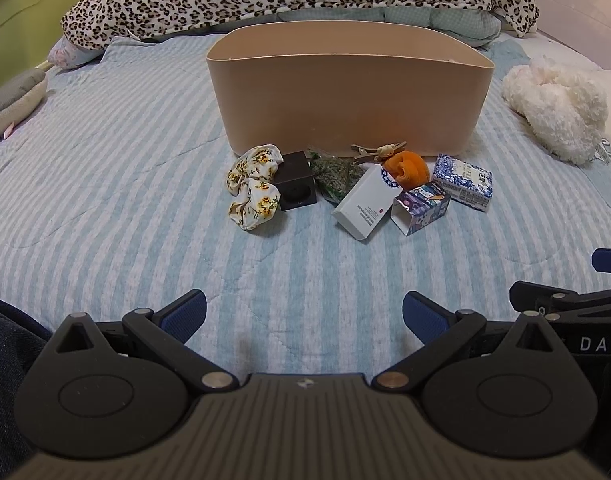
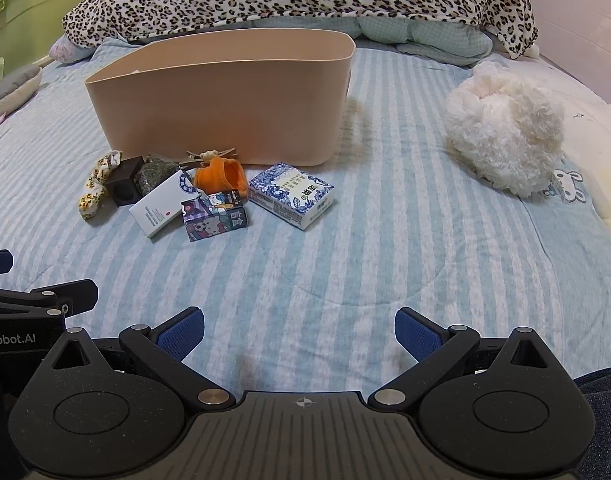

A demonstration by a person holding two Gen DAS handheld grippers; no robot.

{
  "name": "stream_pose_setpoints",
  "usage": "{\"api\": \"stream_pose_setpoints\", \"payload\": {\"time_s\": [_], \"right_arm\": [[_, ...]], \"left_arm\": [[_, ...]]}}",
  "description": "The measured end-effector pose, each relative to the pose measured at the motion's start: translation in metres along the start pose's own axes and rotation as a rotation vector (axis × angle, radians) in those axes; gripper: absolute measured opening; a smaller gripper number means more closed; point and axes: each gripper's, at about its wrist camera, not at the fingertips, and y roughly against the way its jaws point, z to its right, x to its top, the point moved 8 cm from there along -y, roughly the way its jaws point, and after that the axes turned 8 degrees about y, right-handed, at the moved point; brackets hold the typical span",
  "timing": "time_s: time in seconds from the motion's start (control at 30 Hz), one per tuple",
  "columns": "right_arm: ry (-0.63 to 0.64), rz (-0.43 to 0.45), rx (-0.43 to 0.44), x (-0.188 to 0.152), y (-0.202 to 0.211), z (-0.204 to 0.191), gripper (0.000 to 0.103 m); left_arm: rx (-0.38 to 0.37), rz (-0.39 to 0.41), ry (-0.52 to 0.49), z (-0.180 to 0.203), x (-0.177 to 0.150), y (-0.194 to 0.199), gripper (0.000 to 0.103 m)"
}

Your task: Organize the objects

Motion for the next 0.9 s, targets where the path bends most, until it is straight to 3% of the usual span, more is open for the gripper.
{"api": "stream_pose_setpoints", "payload": {"time_s": [0.63,0.9], "right_arm": [[-0.022,0.002,-0.007,0.014,0.004,0.004,0.103],[-0.015,0.014,-0.004,0.034,0.006,0.006,0.103]], "left_arm": [[0.009,0.001,0.017,-0.011,0.017,0.003,0.103],[0.009,0.008,0.018,-0.021,0.036,0.001,0.103]]}}
